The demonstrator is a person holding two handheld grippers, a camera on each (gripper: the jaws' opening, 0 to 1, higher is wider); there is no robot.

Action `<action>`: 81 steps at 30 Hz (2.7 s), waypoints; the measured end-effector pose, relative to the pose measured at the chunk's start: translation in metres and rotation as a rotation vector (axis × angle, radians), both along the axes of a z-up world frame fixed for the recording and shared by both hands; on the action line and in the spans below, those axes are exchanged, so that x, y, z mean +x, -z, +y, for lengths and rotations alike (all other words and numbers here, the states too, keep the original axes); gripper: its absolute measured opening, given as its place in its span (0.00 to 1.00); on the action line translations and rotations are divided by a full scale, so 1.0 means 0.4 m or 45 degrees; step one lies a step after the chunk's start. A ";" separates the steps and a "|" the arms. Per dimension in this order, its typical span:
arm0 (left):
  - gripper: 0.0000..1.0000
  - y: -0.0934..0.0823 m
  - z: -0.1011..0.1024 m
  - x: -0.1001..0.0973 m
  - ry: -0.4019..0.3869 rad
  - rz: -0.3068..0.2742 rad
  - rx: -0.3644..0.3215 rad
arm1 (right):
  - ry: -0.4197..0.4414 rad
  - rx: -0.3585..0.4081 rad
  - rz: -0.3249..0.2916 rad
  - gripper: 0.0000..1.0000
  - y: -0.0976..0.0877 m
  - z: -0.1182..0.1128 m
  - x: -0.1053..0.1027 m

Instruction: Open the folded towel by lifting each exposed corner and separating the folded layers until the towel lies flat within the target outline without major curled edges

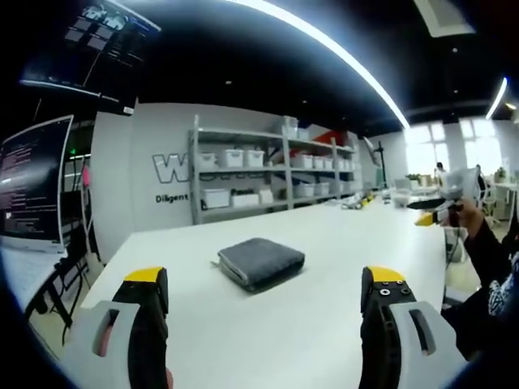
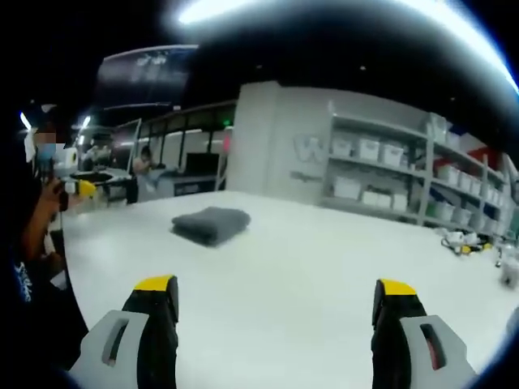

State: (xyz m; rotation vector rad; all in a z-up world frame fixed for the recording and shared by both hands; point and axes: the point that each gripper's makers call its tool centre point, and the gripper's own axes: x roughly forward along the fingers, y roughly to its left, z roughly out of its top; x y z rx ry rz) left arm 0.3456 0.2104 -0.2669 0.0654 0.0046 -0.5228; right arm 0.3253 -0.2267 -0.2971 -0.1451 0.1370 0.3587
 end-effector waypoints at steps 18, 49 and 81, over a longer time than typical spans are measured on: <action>0.99 -0.033 0.015 0.080 -0.022 -0.026 0.050 | -0.075 -0.066 -0.007 1.00 -0.041 0.068 0.067; 0.99 -0.032 -0.056 0.253 0.052 0.003 0.106 | -0.141 -0.135 -0.035 1.00 -0.060 0.150 0.202; 0.98 -0.036 -0.047 0.405 0.052 0.039 0.230 | -0.200 -0.193 -0.030 1.00 -0.115 0.189 0.396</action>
